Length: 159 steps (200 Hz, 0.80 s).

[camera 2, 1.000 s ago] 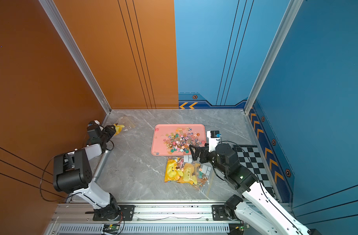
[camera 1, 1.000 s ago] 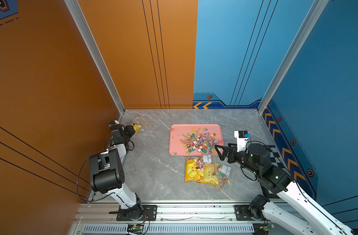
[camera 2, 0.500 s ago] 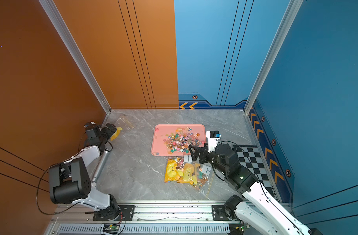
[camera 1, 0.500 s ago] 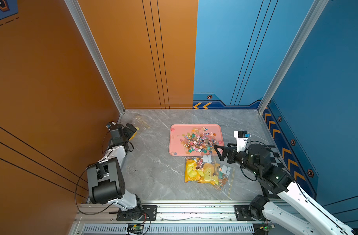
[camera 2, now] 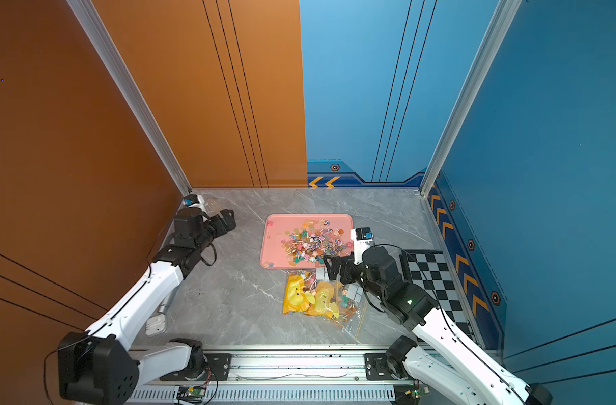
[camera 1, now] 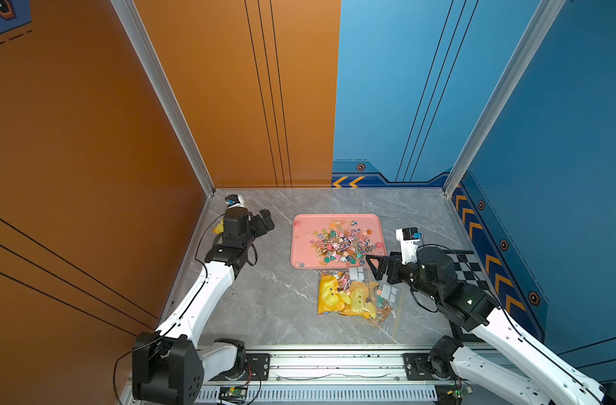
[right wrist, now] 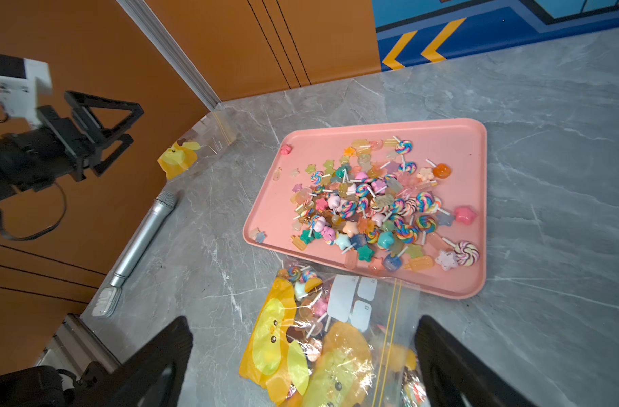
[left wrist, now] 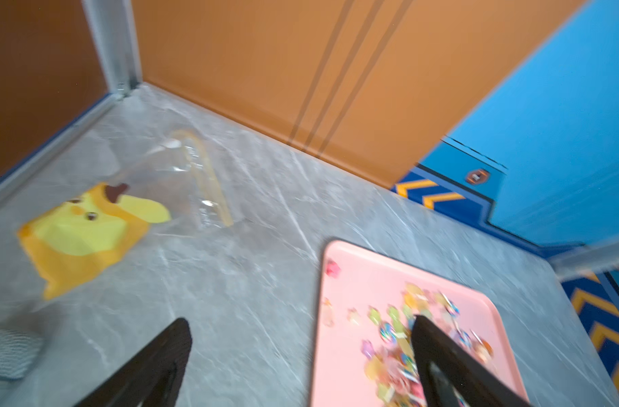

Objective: Pour candies out of the ziploc bag
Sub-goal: Place the ziploc bag at the center of the board.

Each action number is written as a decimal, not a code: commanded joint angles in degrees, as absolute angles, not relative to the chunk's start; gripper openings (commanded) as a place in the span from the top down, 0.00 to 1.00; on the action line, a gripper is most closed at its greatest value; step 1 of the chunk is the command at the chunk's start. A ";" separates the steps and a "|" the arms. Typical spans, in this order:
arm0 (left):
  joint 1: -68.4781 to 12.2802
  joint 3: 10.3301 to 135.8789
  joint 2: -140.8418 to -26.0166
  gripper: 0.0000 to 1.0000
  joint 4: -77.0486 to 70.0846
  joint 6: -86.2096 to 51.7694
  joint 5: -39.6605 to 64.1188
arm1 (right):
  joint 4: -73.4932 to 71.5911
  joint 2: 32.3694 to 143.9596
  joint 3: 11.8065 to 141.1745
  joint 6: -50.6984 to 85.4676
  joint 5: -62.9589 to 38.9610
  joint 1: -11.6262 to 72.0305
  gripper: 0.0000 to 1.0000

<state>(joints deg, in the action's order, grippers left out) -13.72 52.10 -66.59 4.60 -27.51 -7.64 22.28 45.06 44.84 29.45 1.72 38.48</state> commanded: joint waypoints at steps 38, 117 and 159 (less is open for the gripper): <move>-45.84 51.75 -70.56 0.03 10.35 -27.81 -18.06 | 30.10 48.85 44.33 33.85 2.97 37.78 0.00; -66.18 56.72 -89.71 0.19 4.00 -36.91 -15.05 | 35.00 42.35 33.49 39.26 5.09 29.00 0.03; -67.61 61.70 -96.69 0.25 2.42 -38.31 -11.01 | 35.50 39.04 29.41 41.30 4.75 27.52 0.04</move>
<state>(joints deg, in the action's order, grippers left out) -66.74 57.71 -93.78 4.40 -36.40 -14.26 33.56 40.29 31.07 39.00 3.75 27.99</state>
